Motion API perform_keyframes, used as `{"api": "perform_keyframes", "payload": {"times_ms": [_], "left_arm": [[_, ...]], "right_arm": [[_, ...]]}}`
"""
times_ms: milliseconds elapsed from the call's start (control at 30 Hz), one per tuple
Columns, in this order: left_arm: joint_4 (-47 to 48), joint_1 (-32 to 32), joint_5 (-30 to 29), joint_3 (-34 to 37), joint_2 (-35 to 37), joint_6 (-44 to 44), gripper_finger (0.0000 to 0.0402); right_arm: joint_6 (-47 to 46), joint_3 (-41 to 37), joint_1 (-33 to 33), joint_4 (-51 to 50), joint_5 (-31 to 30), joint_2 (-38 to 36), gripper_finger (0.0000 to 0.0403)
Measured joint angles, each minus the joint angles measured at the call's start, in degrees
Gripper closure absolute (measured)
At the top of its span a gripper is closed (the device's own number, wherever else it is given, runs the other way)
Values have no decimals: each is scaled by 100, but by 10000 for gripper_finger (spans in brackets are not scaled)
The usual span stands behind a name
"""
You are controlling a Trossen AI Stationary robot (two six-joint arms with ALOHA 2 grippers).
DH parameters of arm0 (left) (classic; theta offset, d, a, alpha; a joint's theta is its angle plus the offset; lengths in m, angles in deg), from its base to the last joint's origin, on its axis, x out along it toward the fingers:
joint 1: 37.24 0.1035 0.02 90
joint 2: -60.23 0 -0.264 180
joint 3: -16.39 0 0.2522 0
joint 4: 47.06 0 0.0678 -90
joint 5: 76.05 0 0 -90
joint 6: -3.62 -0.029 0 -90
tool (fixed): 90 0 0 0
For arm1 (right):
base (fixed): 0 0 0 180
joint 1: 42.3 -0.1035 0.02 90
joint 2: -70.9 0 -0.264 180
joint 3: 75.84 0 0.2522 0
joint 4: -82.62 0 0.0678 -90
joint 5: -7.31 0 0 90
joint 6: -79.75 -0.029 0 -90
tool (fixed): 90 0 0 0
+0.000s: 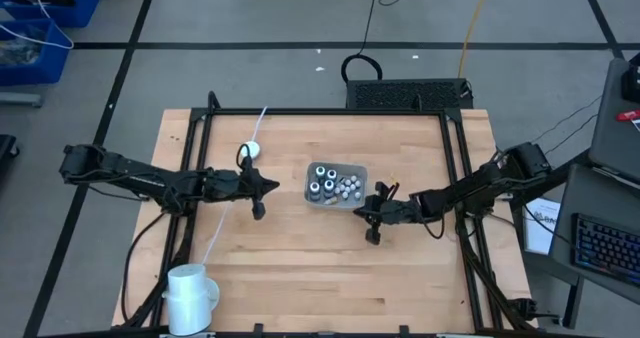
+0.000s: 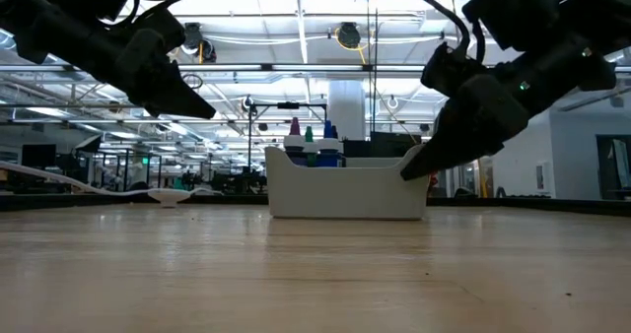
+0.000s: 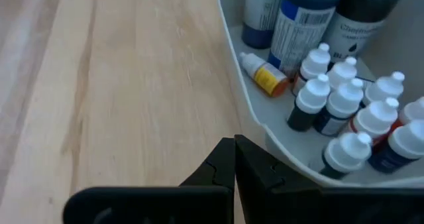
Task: Pick & Place food coloring
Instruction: Adjust the gray container, then return to Home Position
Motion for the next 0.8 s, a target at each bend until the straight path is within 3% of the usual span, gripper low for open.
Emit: {"api": "perform_keyframes", "payload": {"times_ms": [467,633,733,800], "left_arm": [[49,0,301,0,0,-130,399],[136,0,466,0,23,-576,399],[138,2,872,0,208,-1173,400],[170,2,1176,0,459,-1563,400]], "right_arm": [[777,-55,57,-59,-579,-66,403],[1089,-59,-47,-150,202,-340,403],[1732,-123,-138,-396,745,-934,403],[2029,-256,-125,-402,743,-1491,403]]}}
